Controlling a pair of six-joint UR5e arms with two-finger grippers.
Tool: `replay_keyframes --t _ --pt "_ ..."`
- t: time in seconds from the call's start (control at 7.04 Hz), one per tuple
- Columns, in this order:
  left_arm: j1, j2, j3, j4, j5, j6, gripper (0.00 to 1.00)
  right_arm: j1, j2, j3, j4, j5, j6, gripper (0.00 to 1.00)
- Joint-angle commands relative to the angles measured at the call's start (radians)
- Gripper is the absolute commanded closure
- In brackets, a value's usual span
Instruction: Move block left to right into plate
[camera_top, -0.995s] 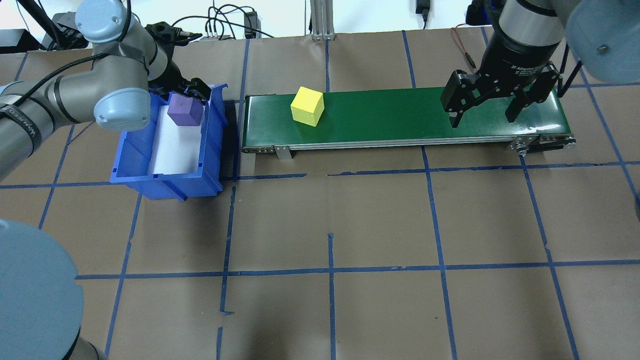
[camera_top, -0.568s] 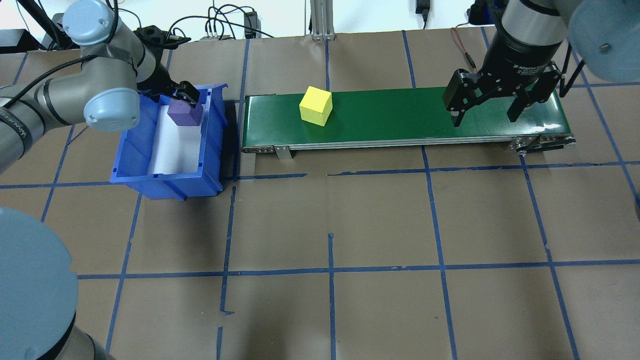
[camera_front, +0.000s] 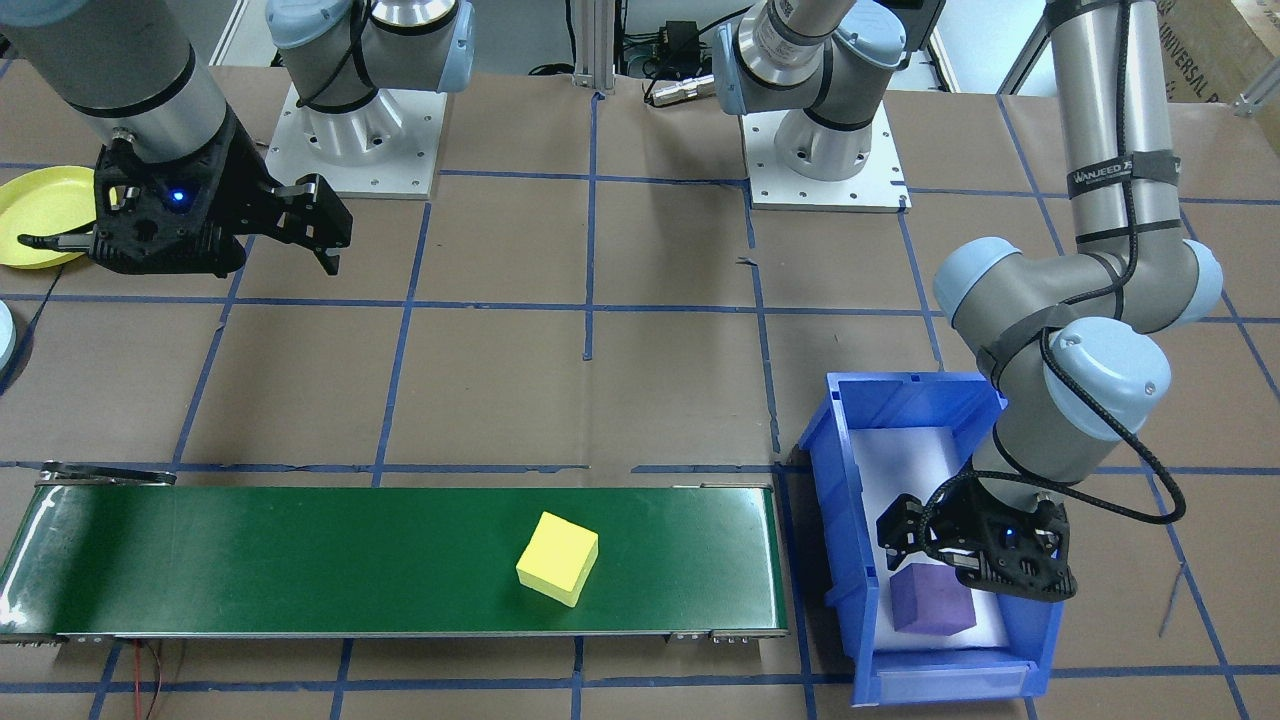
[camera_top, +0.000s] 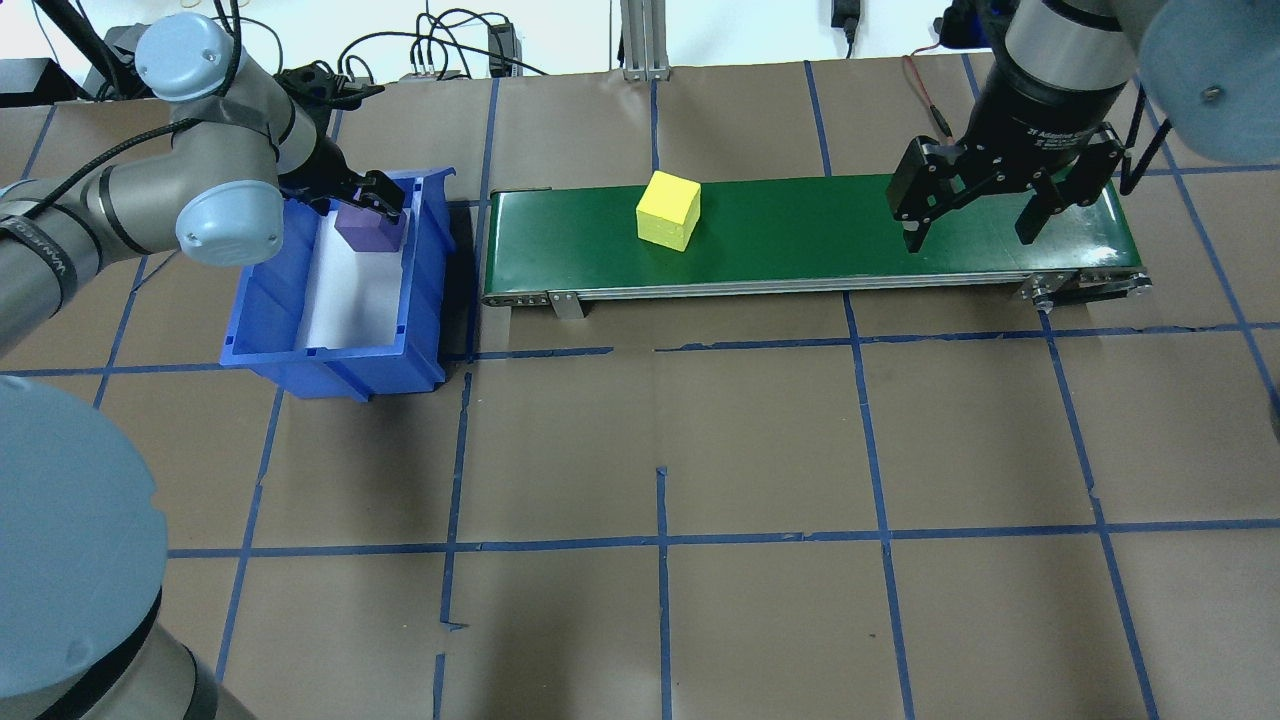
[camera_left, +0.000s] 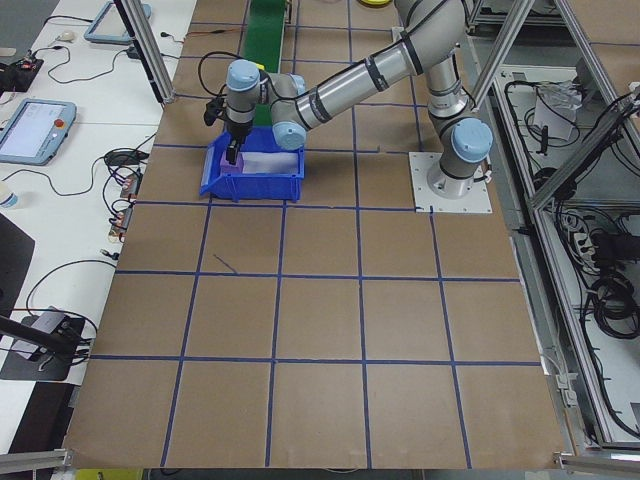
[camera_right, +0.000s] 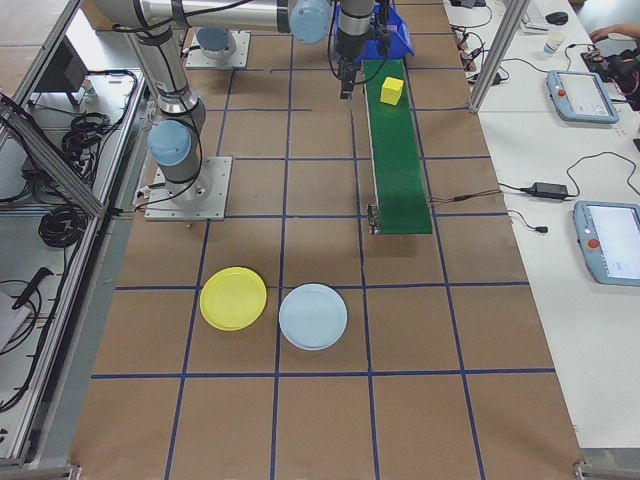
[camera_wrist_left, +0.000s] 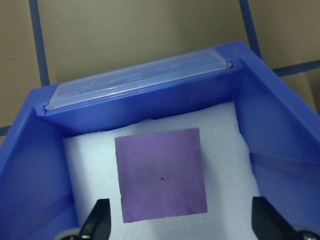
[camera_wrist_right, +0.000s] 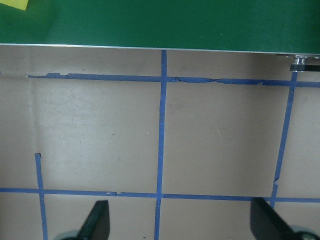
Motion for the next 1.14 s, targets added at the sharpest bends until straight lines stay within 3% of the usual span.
replay_keyframes --t 0.0,0.71,0.99 --pt "0.003 -0.024 0.016 0.004 -0.012 0.006 0.0 0.0 0.0 -0.001 0.0 0.0 0.0 0.0" --pt "0.022 -0.04 0.036 0.004 -0.012 0.046 0.01 -0.003 0.024 -0.001 -0.004 0.002 0.0 0.0" --pt "0.022 -0.057 0.048 0.004 -0.014 0.044 0.02 -0.097 0.047 -0.057 -0.02 0.024 -0.02 0.0"
